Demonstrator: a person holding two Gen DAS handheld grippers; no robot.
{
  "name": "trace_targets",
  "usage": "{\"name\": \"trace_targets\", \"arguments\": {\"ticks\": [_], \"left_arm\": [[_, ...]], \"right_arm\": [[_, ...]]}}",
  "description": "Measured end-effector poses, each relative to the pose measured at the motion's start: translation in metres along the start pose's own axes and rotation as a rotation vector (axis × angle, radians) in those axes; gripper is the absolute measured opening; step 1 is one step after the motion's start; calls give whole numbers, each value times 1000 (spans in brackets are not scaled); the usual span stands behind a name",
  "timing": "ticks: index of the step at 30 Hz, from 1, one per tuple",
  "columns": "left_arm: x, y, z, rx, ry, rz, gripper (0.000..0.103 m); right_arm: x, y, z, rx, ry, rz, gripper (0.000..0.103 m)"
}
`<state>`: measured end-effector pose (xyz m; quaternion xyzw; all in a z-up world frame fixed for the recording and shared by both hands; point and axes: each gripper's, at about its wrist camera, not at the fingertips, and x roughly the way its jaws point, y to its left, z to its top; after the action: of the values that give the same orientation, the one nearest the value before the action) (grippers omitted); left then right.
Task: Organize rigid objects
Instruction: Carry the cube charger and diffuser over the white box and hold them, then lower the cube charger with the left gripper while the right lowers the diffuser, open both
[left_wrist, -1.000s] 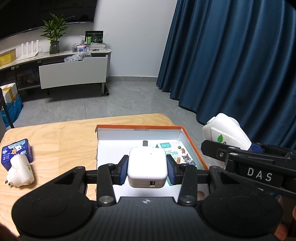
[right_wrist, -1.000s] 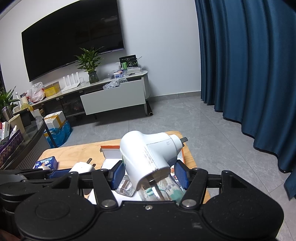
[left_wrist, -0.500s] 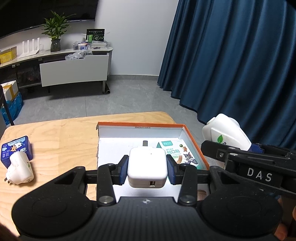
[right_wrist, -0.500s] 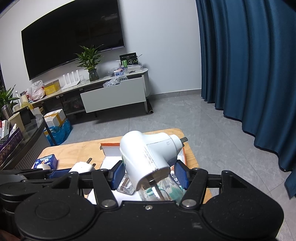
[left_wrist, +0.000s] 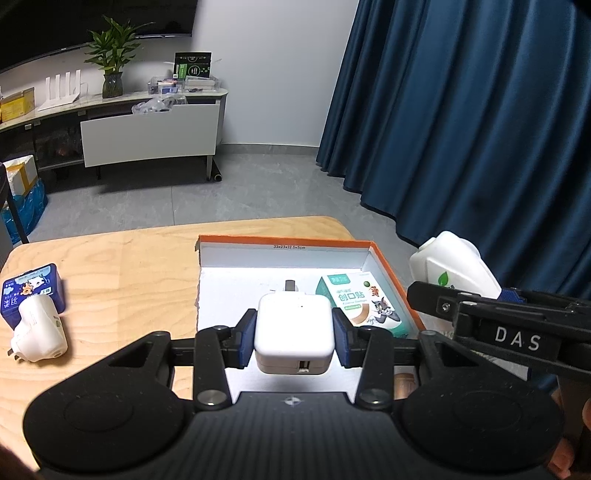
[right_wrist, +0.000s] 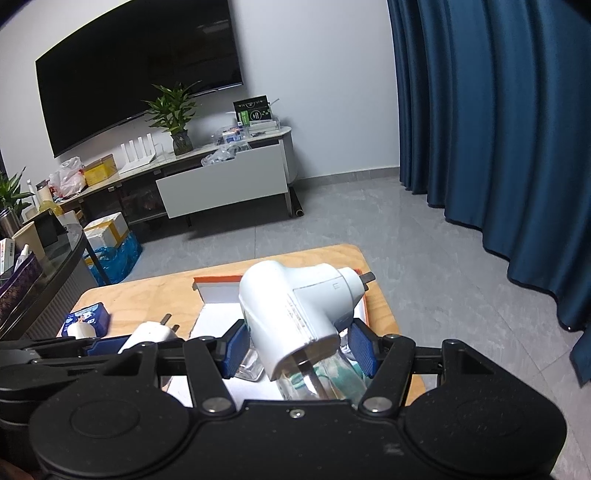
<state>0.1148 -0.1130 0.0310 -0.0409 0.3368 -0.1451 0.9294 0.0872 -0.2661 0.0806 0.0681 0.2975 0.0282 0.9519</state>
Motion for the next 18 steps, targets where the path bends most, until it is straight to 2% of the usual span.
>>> {"name": "trace_targets", "arguments": {"ticks": [18], "left_arm": [[10, -4, -4, 12, 40, -31, 42]], "right_arm": [[22, -8, 12, 21, 62, 8, 71]]}}
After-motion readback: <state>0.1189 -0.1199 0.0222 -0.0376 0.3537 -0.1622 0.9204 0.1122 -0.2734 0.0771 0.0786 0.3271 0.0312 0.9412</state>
